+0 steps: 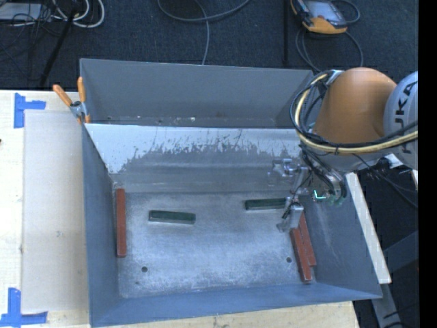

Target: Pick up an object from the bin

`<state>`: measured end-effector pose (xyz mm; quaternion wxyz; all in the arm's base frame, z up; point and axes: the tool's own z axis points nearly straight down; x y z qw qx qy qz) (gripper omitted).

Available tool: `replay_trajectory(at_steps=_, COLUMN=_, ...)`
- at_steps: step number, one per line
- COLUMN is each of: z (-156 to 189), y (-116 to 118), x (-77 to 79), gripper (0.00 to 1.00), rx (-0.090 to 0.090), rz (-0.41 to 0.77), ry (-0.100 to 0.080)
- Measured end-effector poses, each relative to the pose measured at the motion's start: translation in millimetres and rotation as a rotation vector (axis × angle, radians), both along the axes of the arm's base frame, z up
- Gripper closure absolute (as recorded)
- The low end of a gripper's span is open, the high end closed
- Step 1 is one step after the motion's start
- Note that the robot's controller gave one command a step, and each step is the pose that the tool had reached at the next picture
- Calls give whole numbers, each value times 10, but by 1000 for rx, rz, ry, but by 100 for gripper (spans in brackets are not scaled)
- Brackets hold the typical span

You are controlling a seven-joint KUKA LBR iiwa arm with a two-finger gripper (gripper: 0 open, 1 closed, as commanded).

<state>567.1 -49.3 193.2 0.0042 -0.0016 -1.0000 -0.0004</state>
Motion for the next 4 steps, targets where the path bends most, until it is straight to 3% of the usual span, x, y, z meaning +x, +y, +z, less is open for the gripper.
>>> replay_trajectory(at_steps=1, z=-1001, y=-229, x=57, gripper=0, rx=0, rz=-83, ry=1)
replay_trajectory(at_steps=2, z=-1241, y=-257, x=447, gripper=0, rx=0, rz=82, ry=-10)
replay_trajectory(at_steps=3, z=-1231, y=-255, x=451, gripper=100, rx=0, rz=83, ry=-10)
replay_trajectory(at_steps=4, z=493, y=99, x=336, gripper=100, rx=0, rz=341, ry=-18)
